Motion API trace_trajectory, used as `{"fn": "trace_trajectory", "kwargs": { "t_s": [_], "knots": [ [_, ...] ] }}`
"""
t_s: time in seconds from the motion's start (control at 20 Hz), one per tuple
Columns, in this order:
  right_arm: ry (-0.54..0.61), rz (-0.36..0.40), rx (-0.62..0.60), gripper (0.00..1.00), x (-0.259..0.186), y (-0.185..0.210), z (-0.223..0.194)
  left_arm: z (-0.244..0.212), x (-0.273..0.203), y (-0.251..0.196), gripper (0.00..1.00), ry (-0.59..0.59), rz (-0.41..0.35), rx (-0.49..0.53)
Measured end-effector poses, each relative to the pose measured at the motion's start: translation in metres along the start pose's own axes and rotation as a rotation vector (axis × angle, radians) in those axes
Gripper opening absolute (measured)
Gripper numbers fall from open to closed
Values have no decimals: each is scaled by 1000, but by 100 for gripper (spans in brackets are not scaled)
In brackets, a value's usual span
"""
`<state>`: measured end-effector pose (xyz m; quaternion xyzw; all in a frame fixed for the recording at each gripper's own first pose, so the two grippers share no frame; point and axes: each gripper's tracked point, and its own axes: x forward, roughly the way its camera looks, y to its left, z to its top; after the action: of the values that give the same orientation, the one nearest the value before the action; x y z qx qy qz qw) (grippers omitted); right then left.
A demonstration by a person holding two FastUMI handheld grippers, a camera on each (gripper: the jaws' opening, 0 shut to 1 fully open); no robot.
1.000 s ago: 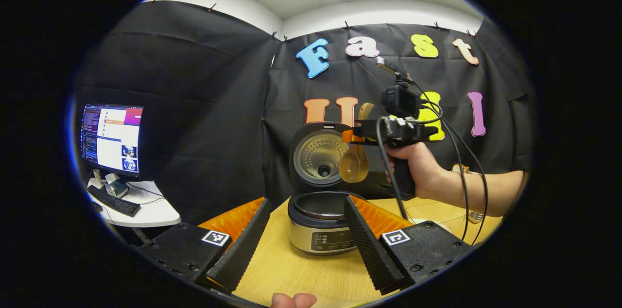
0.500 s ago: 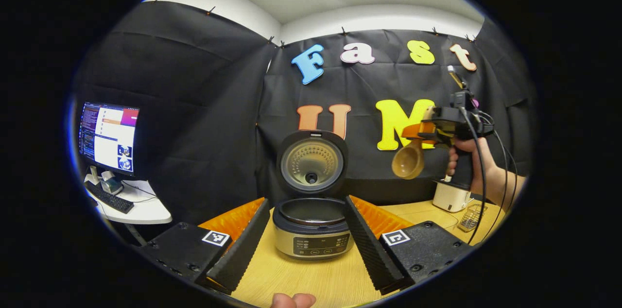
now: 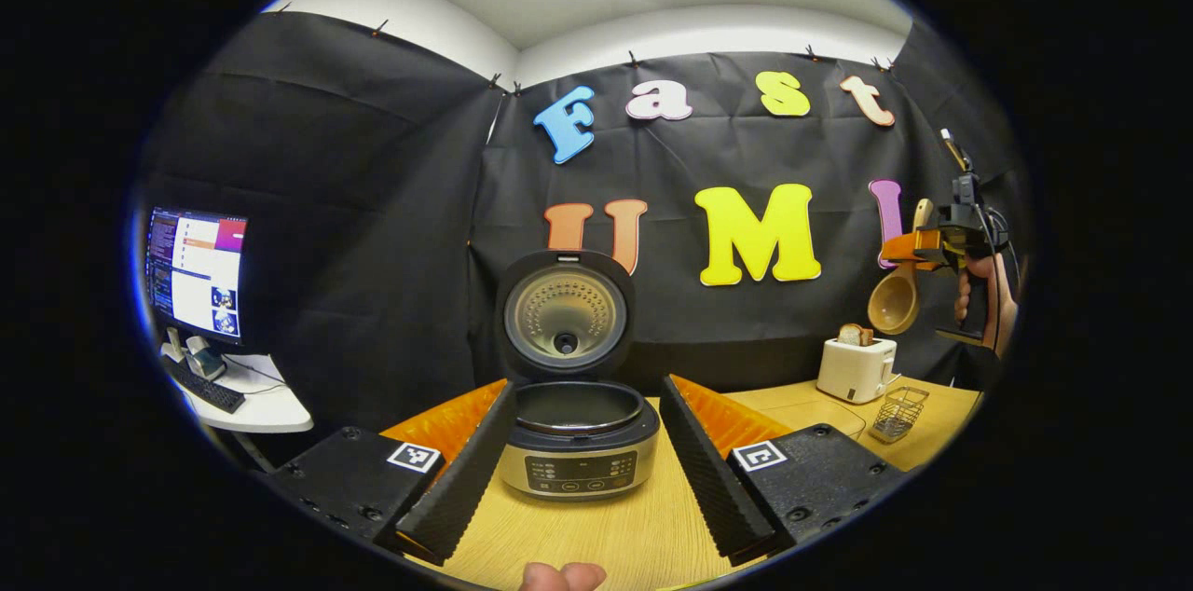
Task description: Close the left gripper, press the button to open the rice cooker; take a wooden spoon from the chopstick holder with the right hand, scoop a spoonful of rice and pour it into the rice cooker, then put the wooden spoon back into the chopstick holder.
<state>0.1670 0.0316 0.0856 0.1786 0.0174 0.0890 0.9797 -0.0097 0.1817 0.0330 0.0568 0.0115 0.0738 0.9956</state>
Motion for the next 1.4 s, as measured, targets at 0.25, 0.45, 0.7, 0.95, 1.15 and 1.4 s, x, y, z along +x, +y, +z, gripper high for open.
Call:
{"fn": "trace_trajectory", "kwargs": {
  "t_s": [0.25,0.45,0.7,0.95,1.15,1.4],
  "knots": [
    [30,-98,-16,2,-15,-67,-16,-2,2,-19,98,0,-36,1],
    [52,-172,-48,2,-11,-111,-45,-2,2,-25,98,0,-61,-6],
    [79,-245,-100,4,0,-149,-82,-1,1,-18,98,-1,-55,-32],
    [99,-293,-113,2,8,-175,-116,-2,1,-6,100,0,-28,-58],
    [115,-304,-74,5,11,-182,-137,3,0,-13,98,-7,-51,-65],
    [111,-312,-60,12,8,-185,-134,4,-1,-23,98,-11,-72,-64]
  ]
}}
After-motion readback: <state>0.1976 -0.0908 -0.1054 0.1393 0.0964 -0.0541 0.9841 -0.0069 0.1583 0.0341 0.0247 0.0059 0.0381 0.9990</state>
